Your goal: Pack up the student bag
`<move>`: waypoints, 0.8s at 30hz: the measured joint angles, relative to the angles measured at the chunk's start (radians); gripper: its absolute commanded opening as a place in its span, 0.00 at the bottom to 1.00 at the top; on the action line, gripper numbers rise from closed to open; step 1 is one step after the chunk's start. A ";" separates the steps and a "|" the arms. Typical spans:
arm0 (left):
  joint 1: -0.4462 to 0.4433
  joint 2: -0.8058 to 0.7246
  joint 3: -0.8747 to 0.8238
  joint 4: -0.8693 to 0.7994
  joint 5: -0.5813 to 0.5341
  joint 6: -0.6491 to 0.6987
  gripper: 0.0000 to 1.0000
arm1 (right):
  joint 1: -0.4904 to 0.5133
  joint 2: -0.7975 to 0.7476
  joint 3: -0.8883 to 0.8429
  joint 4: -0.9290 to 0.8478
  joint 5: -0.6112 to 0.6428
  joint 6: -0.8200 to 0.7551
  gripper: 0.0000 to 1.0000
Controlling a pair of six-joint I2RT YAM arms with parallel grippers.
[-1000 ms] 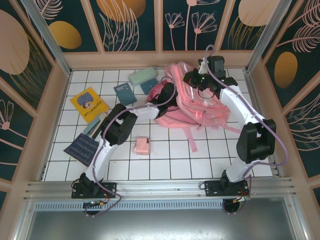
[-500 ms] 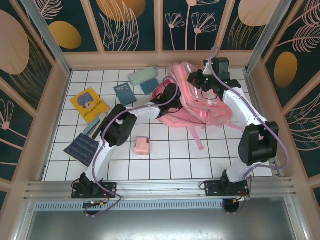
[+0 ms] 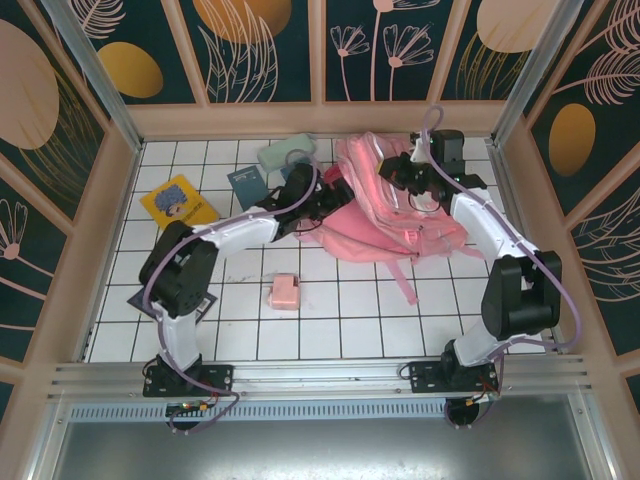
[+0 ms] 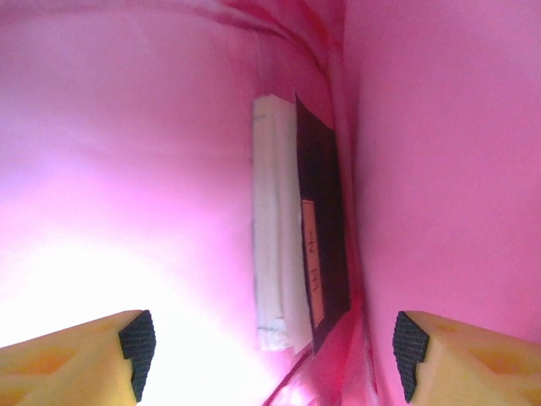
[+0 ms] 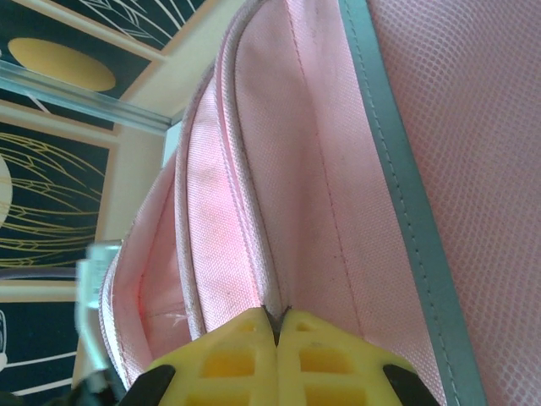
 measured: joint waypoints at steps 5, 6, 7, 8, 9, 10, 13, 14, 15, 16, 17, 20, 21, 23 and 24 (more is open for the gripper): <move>0.055 -0.103 -0.032 -0.106 -0.049 0.087 0.77 | 0.006 -0.003 -0.086 0.036 0.002 -0.010 0.00; 0.066 -0.112 -0.032 -0.120 -0.057 0.100 0.78 | 0.010 -0.003 -0.100 0.039 0.005 -0.011 0.00; 0.081 -0.123 -0.032 -0.140 -0.066 0.118 0.78 | 0.013 -0.003 -0.115 0.045 0.010 -0.012 0.00; 0.093 -0.131 -0.032 -0.155 -0.071 0.131 0.78 | 0.018 -0.003 -0.129 0.051 0.013 -0.015 0.00; 0.106 -0.136 -0.032 -0.171 -0.079 0.145 0.78 | 0.022 -0.003 -0.141 0.057 0.019 -0.019 0.00; 0.119 -0.138 -0.032 -0.184 -0.087 0.154 0.78 | 0.026 -0.003 -0.147 0.059 0.025 -0.023 0.00; 0.158 -0.138 -0.033 -0.227 -0.098 0.177 0.78 | 0.038 -0.001 -0.151 0.069 0.036 -0.028 0.00; 0.171 -0.140 -0.035 -0.241 -0.102 0.183 0.78 | 0.042 0.000 -0.151 0.073 0.039 -0.029 0.00; 0.188 -0.144 -0.039 -0.259 -0.111 0.192 0.78 | 0.045 0.001 -0.151 0.076 0.043 -0.029 0.00; 0.202 -0.149 -0.042 -0.272 -0.118 0.199 0.78 | 0.048 0.003 -0.151 0.077 0.046 -0.030 0.00; 0.219 -0.156 -0.048 -0.286 -0.124 0.207 0.78 | 0.050 0.006 -0.151 0.077 0.050 -0.030 0.00; 0.273 -0.186 -0.073 -0.314 -0.139 0.229 0.78 | 0.062 0.027 -0.146 0.078 0.056 -0.037 0.18; 0.296 -0.198 -0.084 -0.322 -0.143 0.233 0.78 | 0.066 0.038 -0.142 0.078 0.059 -0.040 0.26; 0.341 -0.216 -0.102 -0.333 -0.143 0.241 0.78 | 0.079 0.053 -0.134 0.075 0.069 -0.049 0.34; 0.364 -0.224 -0.111 -0.341 -0.145 0.245 0.78 | 0.086 0.056 -0.130 0.075 0.077 -0.051 0.39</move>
